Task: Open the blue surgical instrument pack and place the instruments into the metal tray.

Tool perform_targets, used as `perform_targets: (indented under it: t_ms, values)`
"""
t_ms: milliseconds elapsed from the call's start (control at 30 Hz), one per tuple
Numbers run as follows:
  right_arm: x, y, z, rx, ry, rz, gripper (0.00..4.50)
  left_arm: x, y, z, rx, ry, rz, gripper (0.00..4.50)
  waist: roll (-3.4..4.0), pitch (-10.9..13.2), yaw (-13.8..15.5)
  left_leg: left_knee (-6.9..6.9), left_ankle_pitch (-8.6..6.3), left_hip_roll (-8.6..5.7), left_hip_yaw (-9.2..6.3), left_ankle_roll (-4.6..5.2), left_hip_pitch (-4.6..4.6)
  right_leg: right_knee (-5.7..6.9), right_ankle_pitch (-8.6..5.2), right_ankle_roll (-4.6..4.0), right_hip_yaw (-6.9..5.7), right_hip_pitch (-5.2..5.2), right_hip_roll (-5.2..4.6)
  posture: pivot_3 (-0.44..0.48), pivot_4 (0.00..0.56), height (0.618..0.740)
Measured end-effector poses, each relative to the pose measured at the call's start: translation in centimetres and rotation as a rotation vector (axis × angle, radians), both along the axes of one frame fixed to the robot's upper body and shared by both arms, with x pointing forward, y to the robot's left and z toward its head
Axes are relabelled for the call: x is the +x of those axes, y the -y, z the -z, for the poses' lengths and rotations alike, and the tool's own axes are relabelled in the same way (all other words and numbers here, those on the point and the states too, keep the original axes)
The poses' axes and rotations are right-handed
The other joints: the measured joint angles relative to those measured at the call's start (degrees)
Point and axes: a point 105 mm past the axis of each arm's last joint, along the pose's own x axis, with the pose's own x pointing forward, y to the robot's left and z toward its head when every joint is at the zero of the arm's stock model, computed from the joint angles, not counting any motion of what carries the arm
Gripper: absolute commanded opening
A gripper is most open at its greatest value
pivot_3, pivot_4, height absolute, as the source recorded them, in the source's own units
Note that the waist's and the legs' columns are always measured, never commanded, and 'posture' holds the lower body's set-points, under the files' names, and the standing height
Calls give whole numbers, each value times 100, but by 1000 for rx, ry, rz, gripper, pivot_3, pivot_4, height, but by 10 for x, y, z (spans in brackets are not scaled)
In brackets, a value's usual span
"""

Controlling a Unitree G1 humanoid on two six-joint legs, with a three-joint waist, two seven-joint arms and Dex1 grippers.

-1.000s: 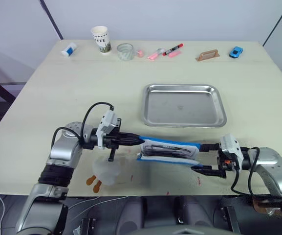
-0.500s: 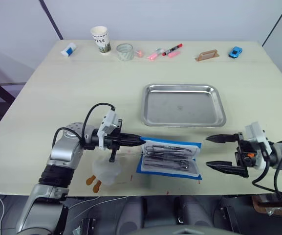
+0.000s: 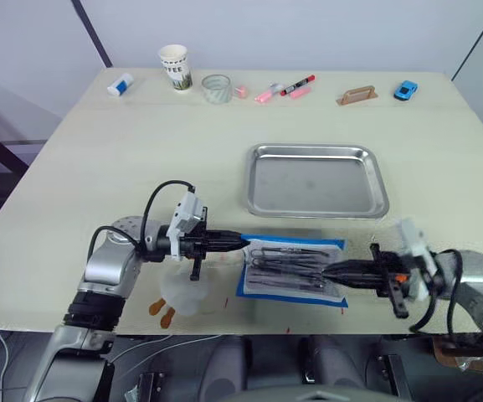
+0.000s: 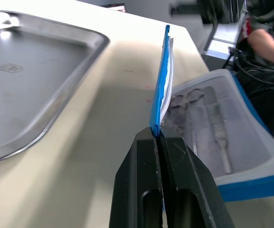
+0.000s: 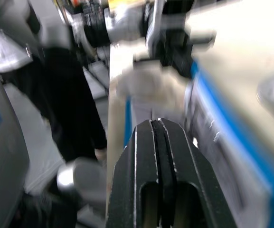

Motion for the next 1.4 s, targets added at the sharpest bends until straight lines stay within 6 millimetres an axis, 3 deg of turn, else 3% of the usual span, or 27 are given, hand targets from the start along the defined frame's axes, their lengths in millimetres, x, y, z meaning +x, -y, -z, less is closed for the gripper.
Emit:
perform_targets:
  t_ms: [100, 267, 467, 667, 1067, 1400]
  values:
    - [1, 5, 22, -65, -15, 23, 61, 2, 0, 0, -2, 4, -23, 0, 0, 0, -4, 1, 0, 0, 4, 0, 1, 1, 0, 0, 3, 0, -1, 0, 150, 740]
    - [-1, 3, 29, -95, -6, 10, 61, 6, 2, 0, 3, 11, -41, 0, 0, 0, 4, 1, 0, 0, 0, 0, 2, 1, 0, 0, 0, 0, 0, 0, 150, 740]
    - [-4, 7, 60, -214, -21, 2, 61, 21, 1, 8, 50, 46, -126, 0, 0, -1, -3, 0, 0, -1, 3, 0, 4, 1, 0, 0, 3, 1, 1, 0, 150, 740]
    - [-2, 7, 63, -225, 12, 9, 61, 33, -2, 37, 134, 16, -196, 0, 0, -2, -19, -1, 0, 0, 2, 0, 5, 0, 0, 0, 5, 0, 5, 0, 150, 740]
    - [-4, 6, 65, -217, 14, 17, 61, 44, 13, 38, 130, 62, -206, 0, 4, -11, 144, 7, 1, -6, 3, 0, 10, 6, 1, 1, -1, 13, 1, 0, 150, 740]
    - [-4, 6, 67, -225, 49, 25, 61, 44, 13, 38, 129, 56, -211, 0, 5, -13, 141, 7, 1, -7, 1, 0, 10, 6, 1, 1, 0, 14, 1, 0, 150, 740]
